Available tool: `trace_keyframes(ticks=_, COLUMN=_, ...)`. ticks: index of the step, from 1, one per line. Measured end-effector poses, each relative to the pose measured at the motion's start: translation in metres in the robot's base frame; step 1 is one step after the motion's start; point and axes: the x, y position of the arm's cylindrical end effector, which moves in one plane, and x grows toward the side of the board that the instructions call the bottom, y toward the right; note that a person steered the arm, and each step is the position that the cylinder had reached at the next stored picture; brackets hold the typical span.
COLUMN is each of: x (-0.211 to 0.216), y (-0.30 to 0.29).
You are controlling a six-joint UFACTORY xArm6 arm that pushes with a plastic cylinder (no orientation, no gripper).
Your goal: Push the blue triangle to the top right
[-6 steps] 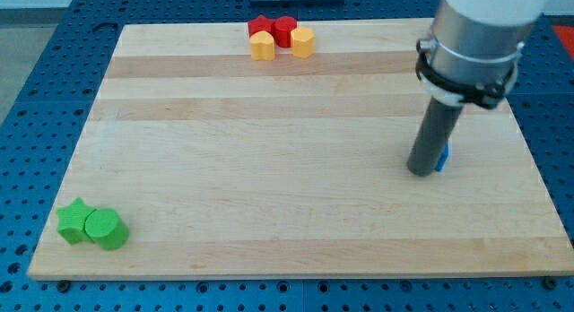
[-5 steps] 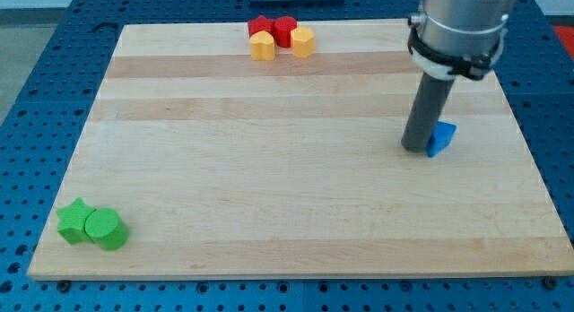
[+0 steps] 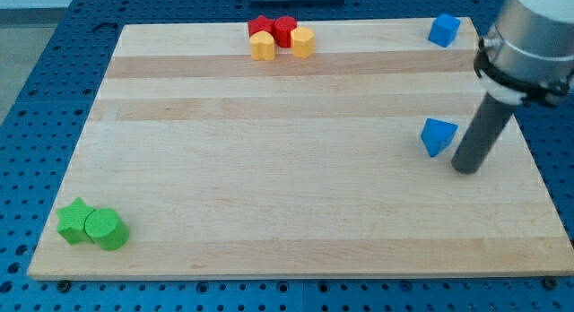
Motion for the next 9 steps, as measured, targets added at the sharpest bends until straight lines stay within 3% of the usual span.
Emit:
trace_keyframes(ticks=2, x=-0.081, y=-0.008)
trace_keyframes(ticks=3, x=-0.087, y=-0.006)
trace_keyframes(ticks=4, x=-0.058, y=0.027)
trace_keyframes(ticks=5, x=-0.018, y=0.025)
trace_keyframes(ticks=6, x=-0.016, y=-0.019)
trace_keyframes(ticks=8, x=-0.093, y=-0.085)
trace_keyframes(ticks=9, x=-0.104, y=-0.088)
